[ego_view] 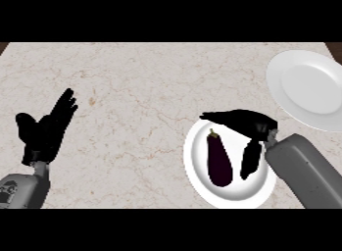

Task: Pick the eggplant from the plate and place it in the plate

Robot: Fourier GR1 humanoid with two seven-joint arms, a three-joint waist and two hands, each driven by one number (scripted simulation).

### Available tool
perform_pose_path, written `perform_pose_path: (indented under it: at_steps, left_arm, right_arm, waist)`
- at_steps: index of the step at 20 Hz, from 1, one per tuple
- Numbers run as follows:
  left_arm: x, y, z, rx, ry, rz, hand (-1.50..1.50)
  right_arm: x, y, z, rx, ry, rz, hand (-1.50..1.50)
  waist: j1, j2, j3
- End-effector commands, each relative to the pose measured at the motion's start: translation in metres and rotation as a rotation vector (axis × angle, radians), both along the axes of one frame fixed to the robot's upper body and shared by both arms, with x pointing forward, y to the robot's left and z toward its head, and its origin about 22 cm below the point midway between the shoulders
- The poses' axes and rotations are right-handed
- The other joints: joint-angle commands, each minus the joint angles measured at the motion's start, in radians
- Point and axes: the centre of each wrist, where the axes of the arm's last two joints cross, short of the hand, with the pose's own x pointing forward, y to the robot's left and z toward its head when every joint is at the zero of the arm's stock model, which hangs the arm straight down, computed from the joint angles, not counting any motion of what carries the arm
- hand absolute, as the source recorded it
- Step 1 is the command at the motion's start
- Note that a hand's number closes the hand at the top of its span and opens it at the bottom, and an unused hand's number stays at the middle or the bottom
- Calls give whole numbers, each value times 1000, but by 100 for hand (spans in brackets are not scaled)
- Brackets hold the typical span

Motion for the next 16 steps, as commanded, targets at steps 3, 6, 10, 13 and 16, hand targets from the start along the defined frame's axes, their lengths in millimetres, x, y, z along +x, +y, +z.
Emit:
perform_pose_path:
  at_steps: [3,6,10,13,16]
  left_arm:
    - [0,1,-9,-8,4,9,0]
    - [4,16,-2,-8,11,7,0]
    - [-10,19,8,-16,10,-9,0]
    - [-3,1,6,1,12,-16,0]
    - [-9,-9,9,8,6,4,0]
  right_arm:
    - [-2,-3,-16,-53,-11,-2,-150]
    - [9,8,-26,-69,-11,9,-150]
    - [12,12,-26,-97,-9,28,-150]
    - [9,41,-25,-128,-4,40,-150]
    - [3,22,-41,-150,40,118,150]
  waist:
    - [-2,0,0]
    - [1,1,0]
    - [1,0,0]
    - [1,0,0]
    - [4,0,1]
